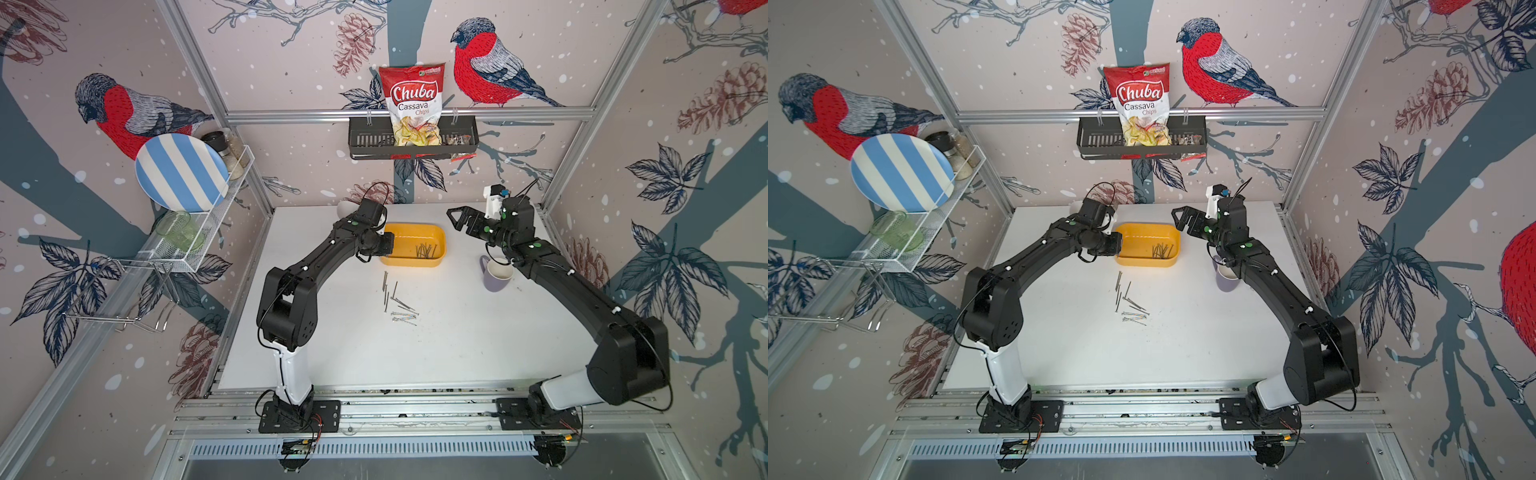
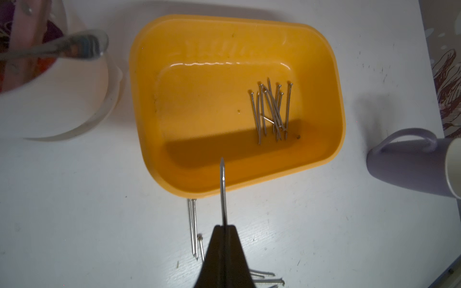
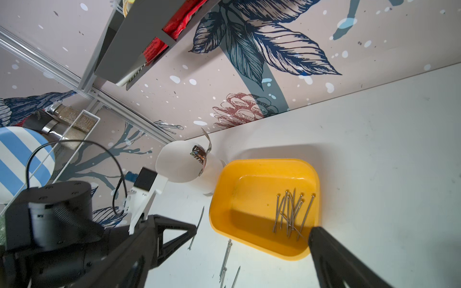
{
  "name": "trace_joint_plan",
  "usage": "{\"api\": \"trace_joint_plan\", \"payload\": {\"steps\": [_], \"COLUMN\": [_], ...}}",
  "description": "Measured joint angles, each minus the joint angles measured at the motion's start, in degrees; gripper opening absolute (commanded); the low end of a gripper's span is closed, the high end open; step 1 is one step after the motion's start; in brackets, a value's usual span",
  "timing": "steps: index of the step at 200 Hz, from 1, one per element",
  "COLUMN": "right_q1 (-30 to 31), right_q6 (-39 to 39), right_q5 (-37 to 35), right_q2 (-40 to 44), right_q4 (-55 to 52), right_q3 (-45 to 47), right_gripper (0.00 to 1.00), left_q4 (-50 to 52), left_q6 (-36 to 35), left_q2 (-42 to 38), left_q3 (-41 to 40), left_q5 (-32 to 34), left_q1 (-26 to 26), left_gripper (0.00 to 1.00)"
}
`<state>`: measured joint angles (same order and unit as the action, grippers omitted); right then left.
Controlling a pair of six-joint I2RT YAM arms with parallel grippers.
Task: Put the nails on the desktop into the storage box
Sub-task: Place the nail in the storage box.
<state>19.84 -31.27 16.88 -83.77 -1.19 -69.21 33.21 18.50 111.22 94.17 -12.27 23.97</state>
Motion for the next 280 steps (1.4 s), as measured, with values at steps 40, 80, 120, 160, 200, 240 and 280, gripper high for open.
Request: {"api": "trace_joint_plan", "payload": {"steps": [40,80,120,160,200,240,280], "right_q1": [0.0,0.0,0.0,-0.1,-0.1,-0.1,0.0], "right_q6": [1.4,1.8,2.6,2.8,2.8,2.8,2.8], "right_q5": [-0.3,-0.7,-0.7,-1.0,-1.5,-1.7,-1.7], "right_q2": [3.8,6.1,6.4,6.4,6.5,6.8,7.5], "right_q4": [-3.7,-5.7,-7.0,-7.1,-7.4,-7.5,-7.5], "right_q3": [0.2,2.2,2.9,2.9,3.0,3.4,4.2], "right_gripper": [1.0,1.0,1.0,1.0,1.0,1.0,1.0], "left_q4": [-1.3,-0.6,0.6,2.3,1.7,-0.2,-1.1], "left_q6": [2.7,4.0,4.0,4.0,5.3,7.0,7.2], "left_q2": [10.7,20.4,27.3,31.9,33.0,33.8,34.1], "left_q3": [10.1,20.2,27.3,30.9,30.0,29.5,29.2], "left_q5": [-2.3,-3.8,-4.5,-5.8,-7.7,-10.5,-12.2], "left_q1": [0.2,1.0,1.4,1.4,1.6,2.0,2.1], "left_gripper": [0.0,0.0,0.0,0.0,0.0,0.0,0.05]}}
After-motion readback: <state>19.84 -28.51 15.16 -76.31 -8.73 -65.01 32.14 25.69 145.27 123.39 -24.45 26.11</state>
